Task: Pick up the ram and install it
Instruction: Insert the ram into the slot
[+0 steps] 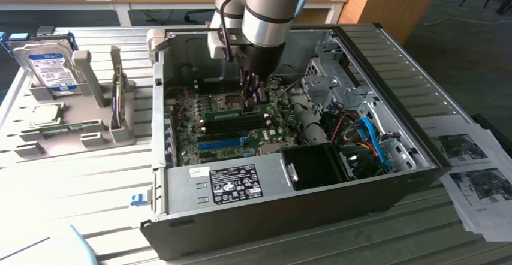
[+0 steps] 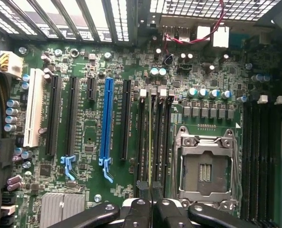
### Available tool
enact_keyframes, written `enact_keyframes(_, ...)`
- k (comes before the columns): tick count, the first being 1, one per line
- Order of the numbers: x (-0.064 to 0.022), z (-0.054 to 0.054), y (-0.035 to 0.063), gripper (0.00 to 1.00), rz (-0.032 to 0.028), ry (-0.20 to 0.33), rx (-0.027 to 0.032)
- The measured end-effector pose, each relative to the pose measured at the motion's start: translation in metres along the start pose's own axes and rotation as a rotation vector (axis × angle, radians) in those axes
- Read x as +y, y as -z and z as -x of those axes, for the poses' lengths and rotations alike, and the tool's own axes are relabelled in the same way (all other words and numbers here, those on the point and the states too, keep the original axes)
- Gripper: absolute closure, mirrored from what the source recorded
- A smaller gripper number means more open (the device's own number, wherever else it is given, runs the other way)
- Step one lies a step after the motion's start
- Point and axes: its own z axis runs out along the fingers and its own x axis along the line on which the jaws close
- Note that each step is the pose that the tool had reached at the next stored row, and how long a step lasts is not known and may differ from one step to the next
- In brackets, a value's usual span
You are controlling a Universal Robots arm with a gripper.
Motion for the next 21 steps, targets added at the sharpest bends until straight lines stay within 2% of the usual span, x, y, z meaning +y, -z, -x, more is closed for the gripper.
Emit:
enact_keyframes(12, -0.0003, -0.0001, -0.005, 0.89, -0.0001, 0.0, 0.0)
enact_keyframes(21, -0.0016, -0.002, -0.0049, 0.89, -0.0001, -0.006, -0.0003)
